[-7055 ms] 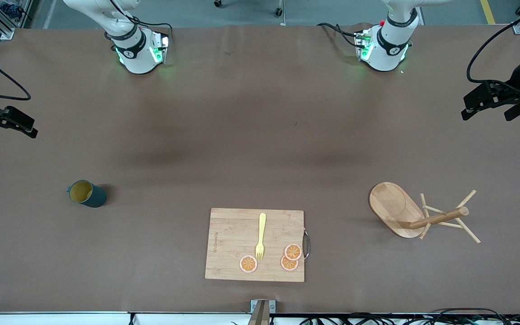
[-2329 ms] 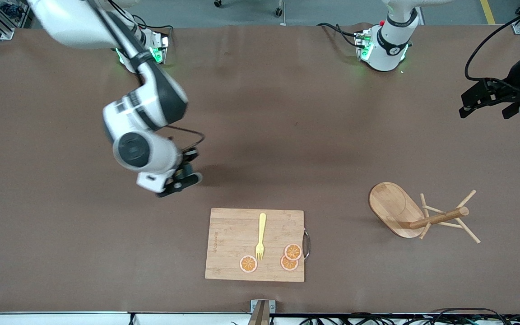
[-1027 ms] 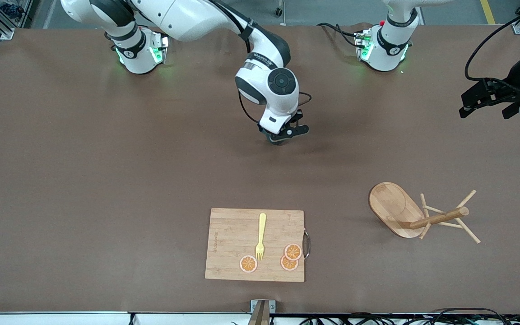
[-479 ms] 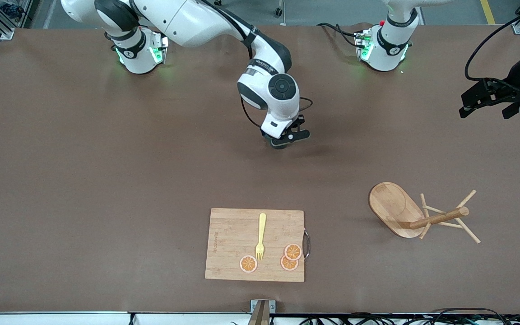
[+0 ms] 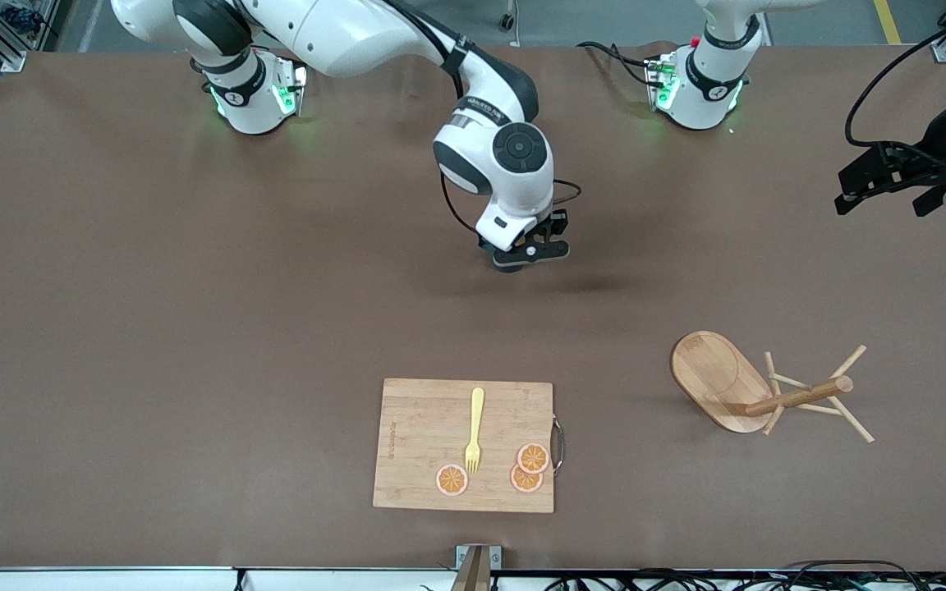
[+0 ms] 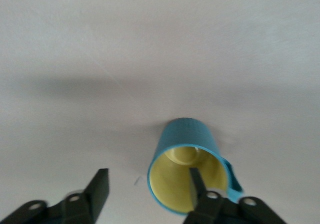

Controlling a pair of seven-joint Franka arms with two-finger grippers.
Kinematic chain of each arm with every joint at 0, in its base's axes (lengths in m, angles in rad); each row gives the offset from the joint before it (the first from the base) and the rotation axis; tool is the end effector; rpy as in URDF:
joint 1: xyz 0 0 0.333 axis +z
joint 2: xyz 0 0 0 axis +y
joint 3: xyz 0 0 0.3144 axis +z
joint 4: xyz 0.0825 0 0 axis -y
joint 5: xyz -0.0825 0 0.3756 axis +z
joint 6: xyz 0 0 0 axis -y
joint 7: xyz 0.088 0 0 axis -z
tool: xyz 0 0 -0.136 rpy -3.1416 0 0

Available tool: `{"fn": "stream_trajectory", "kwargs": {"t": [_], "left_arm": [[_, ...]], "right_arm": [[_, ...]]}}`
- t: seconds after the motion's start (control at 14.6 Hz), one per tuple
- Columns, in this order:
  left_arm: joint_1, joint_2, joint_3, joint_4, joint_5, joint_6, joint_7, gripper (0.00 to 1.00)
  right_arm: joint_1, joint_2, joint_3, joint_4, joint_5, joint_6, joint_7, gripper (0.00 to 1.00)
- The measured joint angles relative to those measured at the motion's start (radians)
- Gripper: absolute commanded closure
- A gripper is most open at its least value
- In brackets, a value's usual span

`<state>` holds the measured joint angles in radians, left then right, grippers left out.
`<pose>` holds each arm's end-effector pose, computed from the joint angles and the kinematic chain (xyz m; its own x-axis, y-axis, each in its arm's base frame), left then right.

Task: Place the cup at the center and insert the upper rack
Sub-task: 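Carry the teal mug toward the table middle with the right gripper, then set the mug down, open the right gripper and withdraw it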

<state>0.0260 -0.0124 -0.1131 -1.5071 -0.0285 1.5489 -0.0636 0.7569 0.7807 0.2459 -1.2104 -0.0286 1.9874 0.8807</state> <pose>0.5397 -0.0515 0.6282 0.9983 -0.0241 0.0523 -0.0257 -0.9992 0.0304 0.4400 0.6007 0.2955 0.9923 0.0680 -0.1037 0.0573 -0.9931 -0.1027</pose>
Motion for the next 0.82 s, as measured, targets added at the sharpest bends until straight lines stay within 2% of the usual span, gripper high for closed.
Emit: {"fn": "stream_trajectory", "kwargs": {"t": [0.21,0.41,0.55,0.68,0.82], "left_arm": [[0.001,-0.004,-0.032,0.000,-0.001,0.000,0.001,0.00],[-0.001,-0.023,-0.101,0.000,-0.002,0.000,-0.008,0.00],[-0.001,-0.035,-0.153,-0.001,-0.007,-0.005,-0.058,0.00],[-0.001,-0.040,-0.235,-0.002,-0.011,-0.014,-0.152,0.00],[-0.003,-0.041,-0.353,-0.003,-0.010,-0.014,-0.301,0.00]], "right_arm": [[-0.073,-0.060,-0.017,0.100,0.000,-0.160,0.008,0.00],[-0.264,-0.162,-0.018,0.122,0.000,-0.246,-0.024,0.00],[-0.392,-0.196,-0.021,0.120,-0.001,-0.298,-0.107,0.00],[-0.520,-0.195,-0.021,0.114,0.000,-0.301,-0.200,0.00],[-0.635,-0.188,-0.022,0.107,0.000,-0.301,-0.314,0.00]]}}
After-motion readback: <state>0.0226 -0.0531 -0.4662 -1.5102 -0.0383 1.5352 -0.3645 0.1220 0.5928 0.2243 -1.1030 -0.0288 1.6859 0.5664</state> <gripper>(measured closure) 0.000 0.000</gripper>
